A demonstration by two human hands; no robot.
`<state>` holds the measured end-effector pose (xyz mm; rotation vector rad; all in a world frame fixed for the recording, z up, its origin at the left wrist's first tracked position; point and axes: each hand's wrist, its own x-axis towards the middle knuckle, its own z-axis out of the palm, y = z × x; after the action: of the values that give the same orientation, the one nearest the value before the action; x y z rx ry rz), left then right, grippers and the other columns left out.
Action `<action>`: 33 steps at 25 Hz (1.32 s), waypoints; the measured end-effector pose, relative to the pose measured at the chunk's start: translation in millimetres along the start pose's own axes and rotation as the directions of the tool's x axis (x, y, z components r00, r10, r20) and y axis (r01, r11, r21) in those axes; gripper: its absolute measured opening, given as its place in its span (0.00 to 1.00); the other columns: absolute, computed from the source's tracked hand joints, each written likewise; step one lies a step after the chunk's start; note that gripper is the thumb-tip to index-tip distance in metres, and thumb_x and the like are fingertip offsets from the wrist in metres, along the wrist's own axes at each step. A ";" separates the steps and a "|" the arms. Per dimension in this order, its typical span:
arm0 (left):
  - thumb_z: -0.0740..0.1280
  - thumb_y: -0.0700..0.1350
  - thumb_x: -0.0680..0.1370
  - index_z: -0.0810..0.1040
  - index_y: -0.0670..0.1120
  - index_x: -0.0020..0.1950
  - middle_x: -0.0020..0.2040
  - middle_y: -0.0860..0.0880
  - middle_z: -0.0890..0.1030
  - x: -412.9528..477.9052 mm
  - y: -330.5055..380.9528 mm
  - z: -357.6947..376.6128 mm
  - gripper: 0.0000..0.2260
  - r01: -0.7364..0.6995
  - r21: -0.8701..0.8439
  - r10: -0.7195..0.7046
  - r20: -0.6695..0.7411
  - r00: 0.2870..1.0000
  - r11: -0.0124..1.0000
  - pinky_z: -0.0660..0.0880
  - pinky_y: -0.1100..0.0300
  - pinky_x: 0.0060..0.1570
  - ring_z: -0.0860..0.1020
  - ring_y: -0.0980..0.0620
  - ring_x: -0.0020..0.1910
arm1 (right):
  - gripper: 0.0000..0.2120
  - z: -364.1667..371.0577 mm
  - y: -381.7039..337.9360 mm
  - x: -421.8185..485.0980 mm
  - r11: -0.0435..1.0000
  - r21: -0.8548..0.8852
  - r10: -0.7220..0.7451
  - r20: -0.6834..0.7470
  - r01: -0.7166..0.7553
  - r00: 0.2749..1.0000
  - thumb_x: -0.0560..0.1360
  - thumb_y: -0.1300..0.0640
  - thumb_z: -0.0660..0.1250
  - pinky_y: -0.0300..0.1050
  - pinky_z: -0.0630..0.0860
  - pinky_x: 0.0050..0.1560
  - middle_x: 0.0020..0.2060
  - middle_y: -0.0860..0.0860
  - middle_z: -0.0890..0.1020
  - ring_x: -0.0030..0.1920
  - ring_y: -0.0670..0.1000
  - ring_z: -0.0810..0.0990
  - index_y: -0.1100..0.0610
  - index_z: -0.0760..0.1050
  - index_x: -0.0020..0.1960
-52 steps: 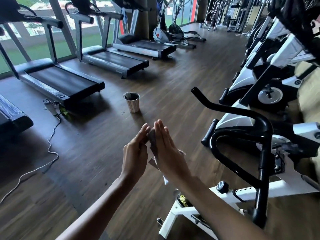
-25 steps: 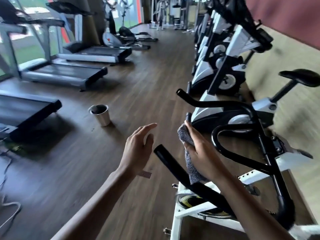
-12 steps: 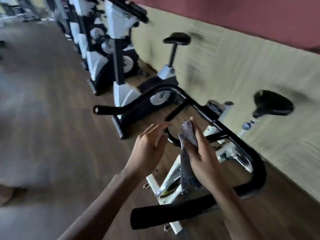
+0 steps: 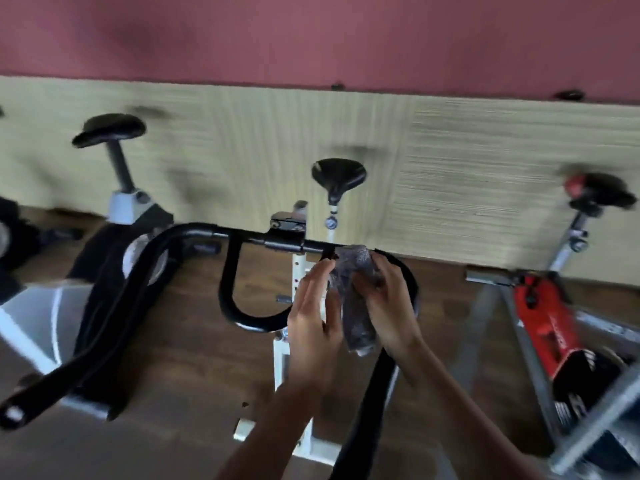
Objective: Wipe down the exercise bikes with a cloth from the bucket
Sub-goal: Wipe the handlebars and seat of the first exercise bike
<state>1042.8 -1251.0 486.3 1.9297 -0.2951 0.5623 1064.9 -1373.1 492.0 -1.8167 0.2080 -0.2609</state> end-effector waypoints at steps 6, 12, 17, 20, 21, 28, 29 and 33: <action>0.56 0.40 0.84 0.69 0.43 0.74 0.74 0.48 0.71 25.4 -19.7 45.5 0.18 0.088 -0.123 -0.081 0.058 0.995 0.988 0.66 0.58 0.71 0.67 0.55 0.74 | 0.11 4.6 -10.5 24.3 0.994 -0.081 0.065 -0.134 -0.076 0.989 0.76 0.60 0.68 0.36 0.75 0.46 0.45 0.42 0.85 0.47 0.41 0.82 0.49 0.80 0.56; 0.50 0.48 0.86 0.65 0.40 0.77 0.77 0.45 0.67 32.9 -35.8 75.2 0.21 -0.018 -0.164 0.038 0.121 0.992 0.986 0.59 0.58 0.76 0.60 0.53 0.78 | 0.08 -10.8 -4.0 44.9 0.939 -0.343 -0.060 -0.092 0.025 0.994 0.75 0.59 0.69 0.23 0.67 0.43 0.46 0.49 0.82 0.46 0.46 0.79 0.51 0.82 0.53; 0.47 0.49 0.85 0.59 0.40 0.79 0.80 0.45 0.59 37.7 -69.9 106.3 0.23 -0.241 0.089 0.219 0.207 0.954 0.966 0.46 0.55 0.78 0.49 0.51 0.81 | 0.16 -43.2 -4.6 40.1 0.890 -0.451 -0.112 -0.073 0.067 0.991 0.76 0.60 0.71 0.35 0.74 0.56 0.55 0.47 0.82 0.53 0.46 0.81 0.51 0.79 0.63; 0.46 0.50 0.85 0.59 0.41 0.77 0.78 0.46 0.60 42.5 -88.7 119.4 0.22 -0.354 0.287 0.312 0.183 0.932 0.890 0.41 0.55 0.78 0.47 0.53 0.80 | 0.19 -58.2 4.6 13.4 0.903 -0.428 -0.048 -0.178 -0.034 0.983 0.80 0.55 0.67 0.37 0.66 0.61 0.62 0.48 0.77 0.63 0.48 0.75 0.52 0.74 0.70; 0.46 0.51 0.85 0.60 0.42 0.76 0.76 0.46 0.61 42.5 -89.5 124.9 0.22 -0.359 0.307 0.320 0.172 0.932 0.881 0.40 0.55 0.78 0.48 0.53 0.80 | 0.19 -58.2 8.5 3.8 0.912 -0.403 0.002 -0.185 -0.078 0.983 0.81 0.55 0.66 0.36 0.65 0.61 0.64 0.48 0.77 0.65 0.48 0.74 0.52 0.73 0.71; 0.45 0.54 0.85 0.65 0.43 0.73 0.70 0.44 0.74 57.8 -98.7 126.2 0.23 -0.544 0.320 0.492 0.233 0.839 0.776 0.44 0.54 0.77 0.64 0.47 0.73 | 0.22 -33.5 17.8 -16.4 0.929 -0.310 0.110 -0.295 -0.204 0.949 0.82 0.63 0.61 0.27 0.60 0.64 0.72 0.48 0.74 0.72 0.45 0.70 0.55 0.70 0.75; 0.46 0.53 0.85 0.66 0.43 0.73 0.70 0.43 0.75 59.8 -100.2 125.0 0.22 -0.542 0.320 0.500 0.211 0.840 0.777 0.46 0.53 0.77 0.65 0.47 0.73 | 0.22 -30.2 16.8 -18.4 0.924 -0.305 0.132 -0.311 -0.230 0.941 0.82 0.63 0.61 0.24 0.58 0.64 0.73 0.47 0.72 0.73 0.44 0.67 0.55 0.68 0.76; 0.50 0.52 0.84 0.69 0.45 0.70 0.68 0.45 0.77 52.6 -89.2 135.6 0.19 -0.524 0.221 0.492 0.185 0.851 0.823 0.49 0.49 0.76 0.66 0.48 0.72 | 0.23 -17.4 15.3 -30.8 0.930 -0.236 0.167 -0.409 -0.281 0.897 0.82 0.64 0.61 0.20 0.57 0.63 0.74 0.47 0.71 0.73 0.41 0.66 0.54 0.68 0.76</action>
<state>1161.7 -1334.8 397.1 2.1505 -0.8738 0.8724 1030.3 -1384.7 479.4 -1.9948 0.7664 -0.4378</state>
